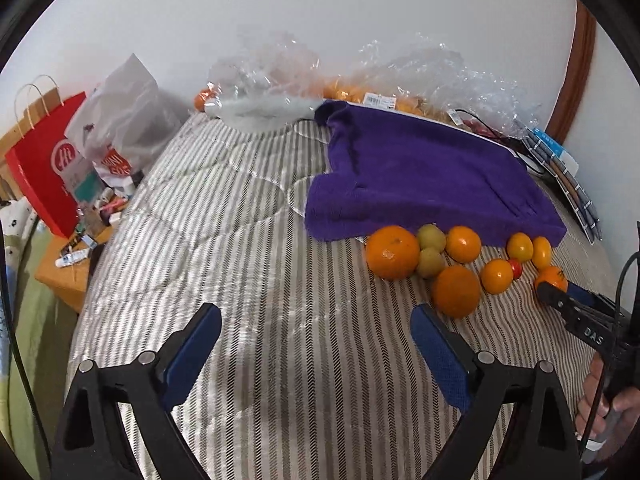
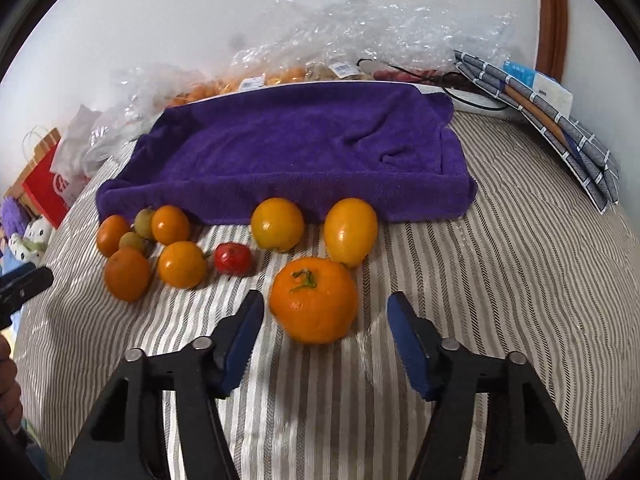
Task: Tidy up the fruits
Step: 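Reach the right tool to the large orange and close on it, then lift the large orange with the right tool and carry it over the purple towel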
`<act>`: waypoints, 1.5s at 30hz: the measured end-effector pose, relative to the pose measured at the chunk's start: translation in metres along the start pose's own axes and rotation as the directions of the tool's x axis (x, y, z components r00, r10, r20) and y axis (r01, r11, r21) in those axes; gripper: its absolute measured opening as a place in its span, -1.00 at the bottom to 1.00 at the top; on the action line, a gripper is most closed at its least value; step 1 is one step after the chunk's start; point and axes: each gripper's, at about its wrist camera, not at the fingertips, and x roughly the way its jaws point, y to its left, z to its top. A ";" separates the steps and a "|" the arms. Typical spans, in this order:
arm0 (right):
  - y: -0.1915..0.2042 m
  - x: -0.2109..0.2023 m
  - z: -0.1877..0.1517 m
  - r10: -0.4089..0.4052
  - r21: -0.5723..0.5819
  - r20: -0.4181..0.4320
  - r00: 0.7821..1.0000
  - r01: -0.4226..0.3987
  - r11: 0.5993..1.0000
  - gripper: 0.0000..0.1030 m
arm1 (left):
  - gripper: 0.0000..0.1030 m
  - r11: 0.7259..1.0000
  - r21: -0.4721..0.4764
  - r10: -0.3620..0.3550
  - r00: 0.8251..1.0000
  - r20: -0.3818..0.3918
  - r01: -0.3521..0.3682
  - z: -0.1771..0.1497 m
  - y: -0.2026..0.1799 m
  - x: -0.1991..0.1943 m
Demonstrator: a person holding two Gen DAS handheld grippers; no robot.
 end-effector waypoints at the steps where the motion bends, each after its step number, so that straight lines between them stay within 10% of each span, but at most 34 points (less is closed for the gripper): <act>1: -0.001 0.002 0.000 0.003 0.006 0.002 1.000 -0.003 1.000 0.10 | 0.75 1.000 -0.001 -0.015 1.000 -0.004 0.015 0.001 -0.001 0.002; 20: -0.032 -0.011 -0.013 0.078 0.005 0.019 0.997 -0.078 0.997 -0.14 | 0.15 0.979 -0.063 -0.197 0.979 -0.050 0.193 0.032 -0.032 0.060; 24: -0.034 -0.010 -0.013 0.090 0.019 0.021 0.996 -0.090 0.996 -0.14 | -0.24 0.977 -0.086 -0.201 0.979 -0.033 0.198 0.032 -0.033 0.063; 45: -0.040 -0.010 -0.015 0.117 0.056 0.021 0.993 -0.118 0.991 -0.14 | -0.13 0.986 -0.043 -0.164 0.986 -0.025 0.163 0.008 -0.022 0.051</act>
